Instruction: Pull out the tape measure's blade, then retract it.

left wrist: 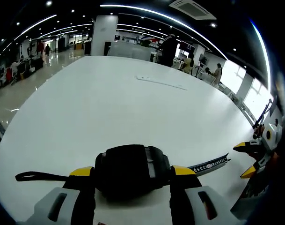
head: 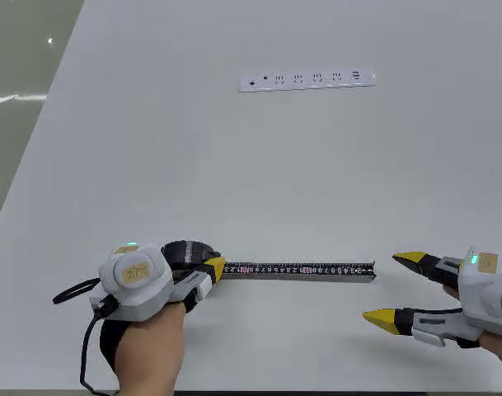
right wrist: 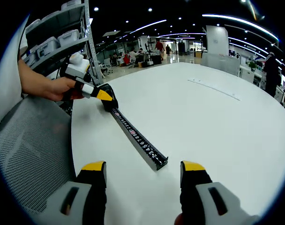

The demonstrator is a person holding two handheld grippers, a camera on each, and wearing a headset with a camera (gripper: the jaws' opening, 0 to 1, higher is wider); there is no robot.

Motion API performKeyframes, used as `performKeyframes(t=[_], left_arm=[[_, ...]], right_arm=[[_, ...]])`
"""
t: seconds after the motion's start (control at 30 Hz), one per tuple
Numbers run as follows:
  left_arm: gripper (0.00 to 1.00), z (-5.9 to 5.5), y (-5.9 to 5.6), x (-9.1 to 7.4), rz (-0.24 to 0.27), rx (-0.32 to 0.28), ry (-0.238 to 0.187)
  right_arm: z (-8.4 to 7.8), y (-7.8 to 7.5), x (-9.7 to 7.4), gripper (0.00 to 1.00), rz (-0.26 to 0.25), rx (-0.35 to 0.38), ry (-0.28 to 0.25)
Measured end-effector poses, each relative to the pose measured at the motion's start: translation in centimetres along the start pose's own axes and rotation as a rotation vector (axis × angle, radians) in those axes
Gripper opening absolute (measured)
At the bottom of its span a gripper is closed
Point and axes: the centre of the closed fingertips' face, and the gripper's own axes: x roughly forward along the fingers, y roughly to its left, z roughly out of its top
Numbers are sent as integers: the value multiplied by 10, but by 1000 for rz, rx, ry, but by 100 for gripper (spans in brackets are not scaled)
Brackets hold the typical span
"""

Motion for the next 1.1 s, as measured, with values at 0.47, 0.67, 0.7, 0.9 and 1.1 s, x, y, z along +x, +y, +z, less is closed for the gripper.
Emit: performKeyframes(t=[0.47, 0.67, 0.7, 0.9, 1.1], left_arm=[[62, 0, 0, 0, 8, -4, 2], [62, 0, 0, 1, 9, -4, 10], [62, 0, 1, 1, 9, -6, 14], [62, -1, 0, 1, 7, -3, 22], [61, -1, 1, 1, 5, -4, 24]], right_arm=[[3, -2, 6, 61, 7, -8, -10], [3, -4, 8, 55, 17, -30, -22], [2, -5, 8, 54, 18, -30, -23], [1, -8, 12, 48, 32, -48, -22], [-5, -13, 21, 43, 43, -71, 8]])
